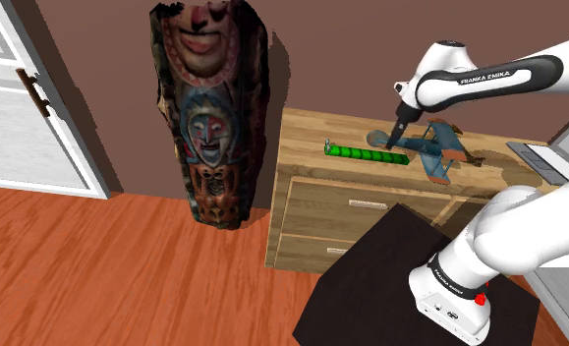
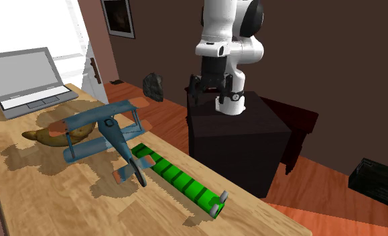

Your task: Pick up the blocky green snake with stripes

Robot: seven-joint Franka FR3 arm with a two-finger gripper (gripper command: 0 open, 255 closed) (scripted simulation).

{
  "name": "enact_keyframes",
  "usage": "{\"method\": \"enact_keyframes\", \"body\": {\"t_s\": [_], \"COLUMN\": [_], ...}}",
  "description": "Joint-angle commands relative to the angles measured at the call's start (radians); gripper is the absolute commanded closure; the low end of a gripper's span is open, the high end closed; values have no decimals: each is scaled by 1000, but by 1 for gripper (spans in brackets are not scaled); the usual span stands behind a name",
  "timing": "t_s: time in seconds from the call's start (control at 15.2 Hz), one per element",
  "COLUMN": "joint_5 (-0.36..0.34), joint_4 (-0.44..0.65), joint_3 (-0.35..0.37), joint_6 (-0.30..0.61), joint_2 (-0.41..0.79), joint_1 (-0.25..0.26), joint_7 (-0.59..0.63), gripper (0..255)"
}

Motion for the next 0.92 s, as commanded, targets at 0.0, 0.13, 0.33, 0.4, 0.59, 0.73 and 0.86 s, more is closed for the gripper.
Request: {"method": "enact_keyframes", "body": {"t_s": [0.0,0.13,0.33,0.4,0.59,0.73,0.86], "joint_5": [15,50,150,200,386,506,598], "joint_4": [30,60,115,137,214,276,344], "joint_3": [-55,-108,-184,-204,-227,-194,-144], "joint_6": [62,122,203,226,276,292,299], "joint_2": [85,172,316,368,534,640,736], "joint_1": [23,50,96,109,119,80,23], "joint_7": [-86,-177,-341,-405,-619,-755,-867], "gripper": [0,0,0,0,0,0,0]}}
